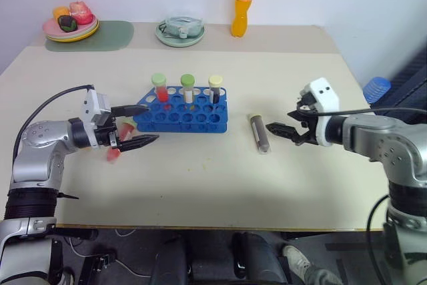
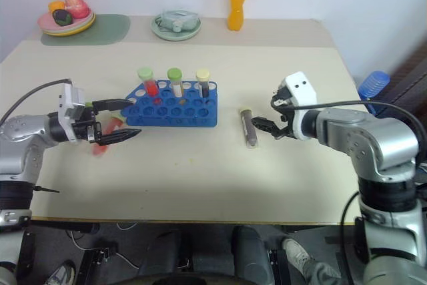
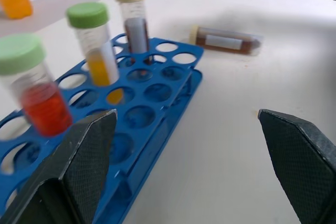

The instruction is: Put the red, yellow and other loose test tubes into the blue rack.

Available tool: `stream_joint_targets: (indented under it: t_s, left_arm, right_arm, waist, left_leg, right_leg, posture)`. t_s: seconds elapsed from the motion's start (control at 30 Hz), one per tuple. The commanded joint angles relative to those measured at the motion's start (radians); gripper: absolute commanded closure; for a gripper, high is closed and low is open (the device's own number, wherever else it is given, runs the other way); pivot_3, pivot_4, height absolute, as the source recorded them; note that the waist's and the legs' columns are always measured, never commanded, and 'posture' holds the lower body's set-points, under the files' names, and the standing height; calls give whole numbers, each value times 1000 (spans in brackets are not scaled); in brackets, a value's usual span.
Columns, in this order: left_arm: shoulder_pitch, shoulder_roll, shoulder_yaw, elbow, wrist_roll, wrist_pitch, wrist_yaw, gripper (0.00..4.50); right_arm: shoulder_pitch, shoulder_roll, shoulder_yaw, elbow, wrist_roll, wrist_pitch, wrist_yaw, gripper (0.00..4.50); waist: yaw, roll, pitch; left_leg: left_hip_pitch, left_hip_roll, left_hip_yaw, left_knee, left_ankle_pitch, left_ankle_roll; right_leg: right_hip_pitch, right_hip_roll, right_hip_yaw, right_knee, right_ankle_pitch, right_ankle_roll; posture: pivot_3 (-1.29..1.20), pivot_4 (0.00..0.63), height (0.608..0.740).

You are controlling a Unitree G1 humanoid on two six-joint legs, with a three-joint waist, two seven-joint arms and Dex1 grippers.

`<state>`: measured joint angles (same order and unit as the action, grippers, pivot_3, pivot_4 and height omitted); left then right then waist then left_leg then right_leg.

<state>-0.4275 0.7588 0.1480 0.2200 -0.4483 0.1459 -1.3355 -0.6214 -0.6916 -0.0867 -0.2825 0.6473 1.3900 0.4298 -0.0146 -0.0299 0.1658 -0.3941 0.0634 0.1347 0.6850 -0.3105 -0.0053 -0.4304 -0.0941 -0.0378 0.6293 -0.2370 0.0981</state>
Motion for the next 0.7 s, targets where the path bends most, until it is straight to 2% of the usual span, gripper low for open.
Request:
stream_joint_targets:
  t_s: [0.03,0.3,0.67,0.7]
  left_arm:
    - [-13,7,-6,-40,-12,-11,-24,92]
    - [-22,7,-36,-93,-46,59,-64,92]
    - [-12,-22,-57,-137,-33,70,-26,92]
    - [-10,-24,-58,-141,-36,74,-24,29]
  right_arm:
    - [-86,29,24,73,-32,50,-30,0]
    - [-220,123,139,295,-134,36,-55,0]
    - [-264,214,227,439,-250,-20,-69,0]
    - [-263,215,244,446,-264,-28,-66,249]
  waist:
    - [0,0,0]
    - [-2,0,0]
    - [-5,0,0]
    - [-7,0,0]
  left_leg:
    - [0,0,0,0,0,0]
    - [-2,0,1,0,1,-1]
    - [-12,0,0,1,4,-7]
    - [-12,0,0,1,4,-7]
  right_leg:
    - [0,0,0,0,0,0]
    - [-2,0,0,0,0,0]
    - [-11,0,0,1,0,1]
    - [-11,0,0,1,0,1]
  posture:
    - [0,150,740]
    - [0,150,740]
    - [0,150,740]
    - [0,150,740]
